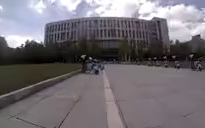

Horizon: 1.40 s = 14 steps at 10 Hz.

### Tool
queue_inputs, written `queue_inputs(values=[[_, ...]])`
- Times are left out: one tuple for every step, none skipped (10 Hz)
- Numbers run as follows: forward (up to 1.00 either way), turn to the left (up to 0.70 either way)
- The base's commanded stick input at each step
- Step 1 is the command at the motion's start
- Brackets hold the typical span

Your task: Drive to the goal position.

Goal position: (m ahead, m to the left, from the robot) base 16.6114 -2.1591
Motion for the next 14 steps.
queue_inputs(values=[[0.7, 0.0], [0.7, 0.0], [0.7, 0.0], [0.7, -0.1], [0.7, -0.25], [0.7, -0.33], [0.7, -0.33], [0.7, -0.3], [0.7, -0.07], [0.7, 0.0], [0.7, 0.0], [0.7, 0.0], [0.7, 0.0], [0.7, 0.0]])
